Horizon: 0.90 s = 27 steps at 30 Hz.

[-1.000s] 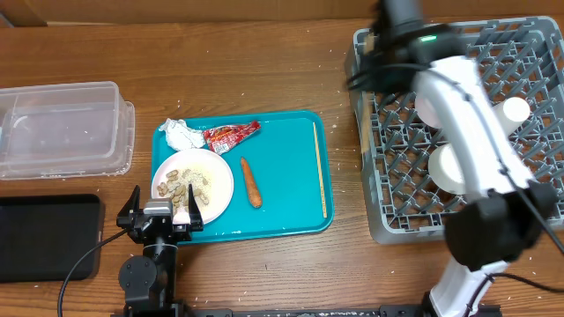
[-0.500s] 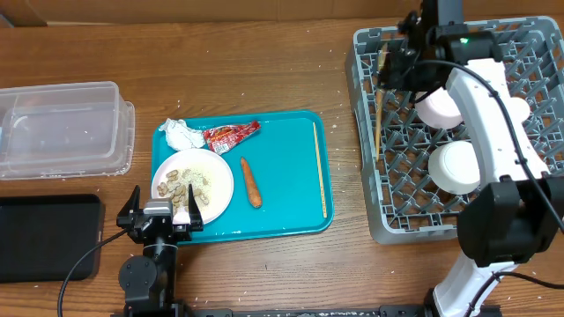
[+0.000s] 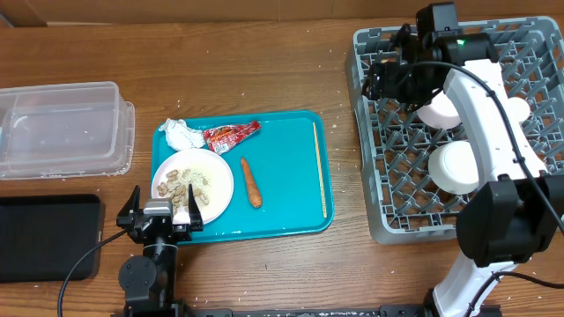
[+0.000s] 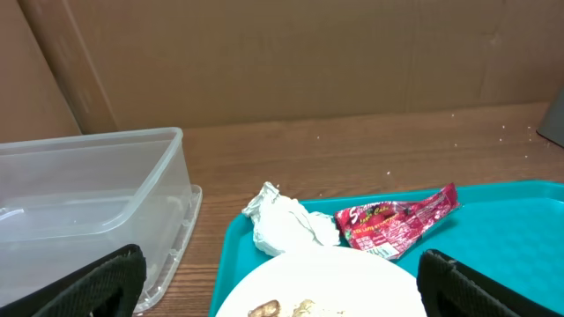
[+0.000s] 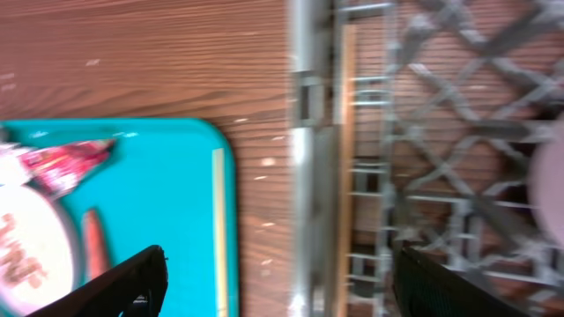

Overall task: Sort waste into correct bins and load items into the dishwasher
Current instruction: 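Carry the chopstick to the rack's near edge and release it, then return the right gripper to the tray and grasp the second chopstick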

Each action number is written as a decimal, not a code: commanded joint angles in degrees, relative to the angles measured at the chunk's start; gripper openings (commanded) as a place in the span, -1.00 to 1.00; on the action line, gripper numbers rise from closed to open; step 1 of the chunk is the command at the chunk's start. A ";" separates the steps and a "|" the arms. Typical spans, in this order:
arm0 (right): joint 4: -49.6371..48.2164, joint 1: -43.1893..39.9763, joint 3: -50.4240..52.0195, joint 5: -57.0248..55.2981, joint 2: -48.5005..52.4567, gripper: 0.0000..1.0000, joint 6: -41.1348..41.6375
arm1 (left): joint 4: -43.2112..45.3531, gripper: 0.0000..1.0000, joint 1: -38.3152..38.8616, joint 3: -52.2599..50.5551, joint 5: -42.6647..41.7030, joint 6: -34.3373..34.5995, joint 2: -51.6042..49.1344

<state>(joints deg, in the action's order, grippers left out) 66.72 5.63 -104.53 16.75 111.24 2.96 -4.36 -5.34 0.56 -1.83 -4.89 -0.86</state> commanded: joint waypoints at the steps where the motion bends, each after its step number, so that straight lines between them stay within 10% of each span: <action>1: 0.50 4.04 -2.03 5.31 -3.89 0.67 0.26 | -0.04 1.00 -0.37 -0.24 0.39 0.17 0.59; 27: -12.61 24.94 14.21 -8.20 8.28 0.53 13.62 | -0.04 1.00 -0.37 -0.24 0.37 0.17 0.59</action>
<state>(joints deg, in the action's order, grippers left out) 54.78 30.24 -90.72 9.39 118.28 16.01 -4.36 -5.34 0.56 -1.83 -4.86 -0.86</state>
